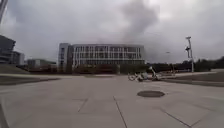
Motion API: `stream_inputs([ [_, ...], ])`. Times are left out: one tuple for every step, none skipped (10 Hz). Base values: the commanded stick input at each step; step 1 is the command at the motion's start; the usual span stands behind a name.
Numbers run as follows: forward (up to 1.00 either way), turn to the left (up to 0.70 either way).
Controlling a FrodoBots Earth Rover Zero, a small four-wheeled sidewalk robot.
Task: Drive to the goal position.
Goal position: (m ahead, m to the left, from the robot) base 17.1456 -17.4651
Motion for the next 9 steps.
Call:
stream_inputs([
  [0.70, 0.00],
  [0.70, 0.00],
  [0.70, 0.07],
  [0.70, 0.35],
  [0.70, 0.24],
  [0.70, 0.00],
  [0.70, 0.00],
  [0.70, 0.00],
  [0.70, 0.00],
])
